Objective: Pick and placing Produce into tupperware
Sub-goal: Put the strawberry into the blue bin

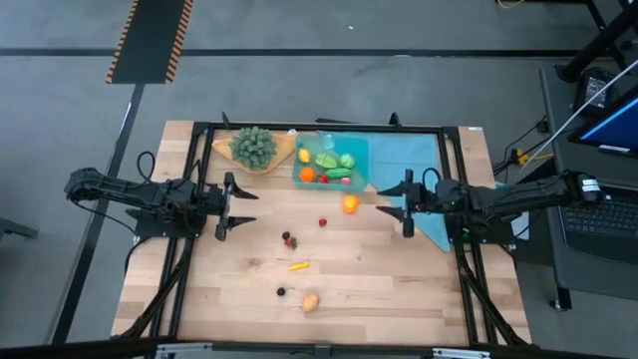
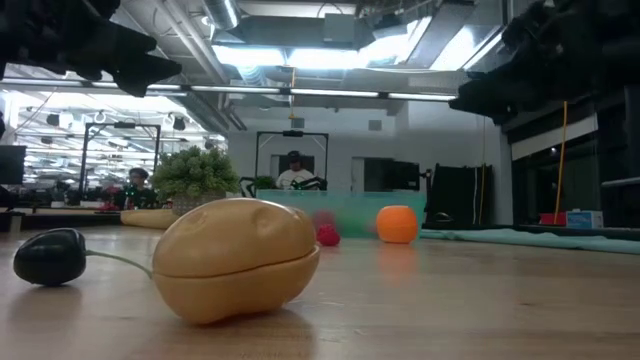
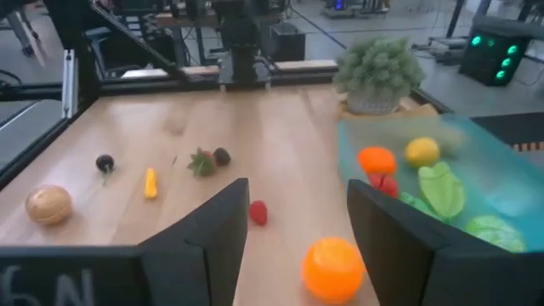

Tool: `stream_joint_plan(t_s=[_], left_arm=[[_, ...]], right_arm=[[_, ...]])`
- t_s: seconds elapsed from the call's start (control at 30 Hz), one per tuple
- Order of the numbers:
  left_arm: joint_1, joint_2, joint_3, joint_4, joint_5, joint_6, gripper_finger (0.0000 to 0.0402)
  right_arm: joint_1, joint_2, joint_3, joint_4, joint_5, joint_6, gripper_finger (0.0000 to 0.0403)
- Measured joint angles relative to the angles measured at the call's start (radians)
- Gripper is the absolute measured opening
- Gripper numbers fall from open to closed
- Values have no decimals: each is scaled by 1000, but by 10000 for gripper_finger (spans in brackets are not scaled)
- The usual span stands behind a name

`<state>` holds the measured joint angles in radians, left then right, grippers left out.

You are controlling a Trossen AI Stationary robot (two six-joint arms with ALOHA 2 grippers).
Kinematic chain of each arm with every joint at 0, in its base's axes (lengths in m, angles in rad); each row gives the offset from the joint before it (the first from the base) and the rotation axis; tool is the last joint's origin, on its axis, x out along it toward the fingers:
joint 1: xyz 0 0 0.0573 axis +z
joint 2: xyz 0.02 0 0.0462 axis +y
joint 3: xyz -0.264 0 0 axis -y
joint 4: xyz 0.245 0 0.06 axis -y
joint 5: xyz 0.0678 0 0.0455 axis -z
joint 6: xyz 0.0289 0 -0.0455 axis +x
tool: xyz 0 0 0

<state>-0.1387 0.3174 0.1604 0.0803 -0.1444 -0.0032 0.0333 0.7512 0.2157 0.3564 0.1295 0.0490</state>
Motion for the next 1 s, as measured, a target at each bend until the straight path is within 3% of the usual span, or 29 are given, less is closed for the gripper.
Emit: stream_joint_plan(t_s=[0.43,0.6,0.83,1.0], left_arm=[[-1,217,3,108,-2,-101,275],[-31,336,75,107,-22,-120,275],[-138,513,236,-39,-135,-122,275],[-214,644,366,-195,-197,-205,275]], right_arm=[[30,20,-41,39,1,77,202],[30,20,-41,46,2,84,202],[30,20,-41,45,2,108,202],[30,20,-41,44,2,132,202]])
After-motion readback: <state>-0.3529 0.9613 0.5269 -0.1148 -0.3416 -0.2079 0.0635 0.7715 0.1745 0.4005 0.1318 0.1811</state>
